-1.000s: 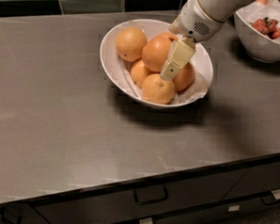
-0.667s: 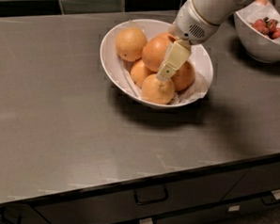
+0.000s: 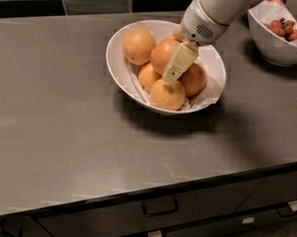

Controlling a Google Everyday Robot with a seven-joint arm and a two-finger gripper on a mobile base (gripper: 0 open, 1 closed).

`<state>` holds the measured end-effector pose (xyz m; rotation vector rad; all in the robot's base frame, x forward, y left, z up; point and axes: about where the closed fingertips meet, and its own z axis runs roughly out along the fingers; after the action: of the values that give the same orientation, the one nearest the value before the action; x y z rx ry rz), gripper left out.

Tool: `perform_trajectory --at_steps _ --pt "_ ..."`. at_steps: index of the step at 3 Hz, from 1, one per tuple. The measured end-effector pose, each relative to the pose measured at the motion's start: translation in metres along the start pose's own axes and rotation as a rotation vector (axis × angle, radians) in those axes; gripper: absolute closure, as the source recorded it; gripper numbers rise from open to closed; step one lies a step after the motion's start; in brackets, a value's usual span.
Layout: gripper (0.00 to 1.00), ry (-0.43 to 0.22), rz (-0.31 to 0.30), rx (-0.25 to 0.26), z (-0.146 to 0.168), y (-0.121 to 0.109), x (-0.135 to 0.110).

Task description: Pick orange from white bowl

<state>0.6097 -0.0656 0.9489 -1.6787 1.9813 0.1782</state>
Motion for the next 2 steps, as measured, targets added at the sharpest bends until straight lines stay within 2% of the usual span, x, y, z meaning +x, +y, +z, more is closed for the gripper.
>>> perform_trajectory --at_steps 1,2 --pt "0.20 0.004 0.001 0.003 0.0010 -0.0007 -0.0032" --pt "0.25 0.004 0.002 0.003 0.0018 -0.0007 -0.0039"
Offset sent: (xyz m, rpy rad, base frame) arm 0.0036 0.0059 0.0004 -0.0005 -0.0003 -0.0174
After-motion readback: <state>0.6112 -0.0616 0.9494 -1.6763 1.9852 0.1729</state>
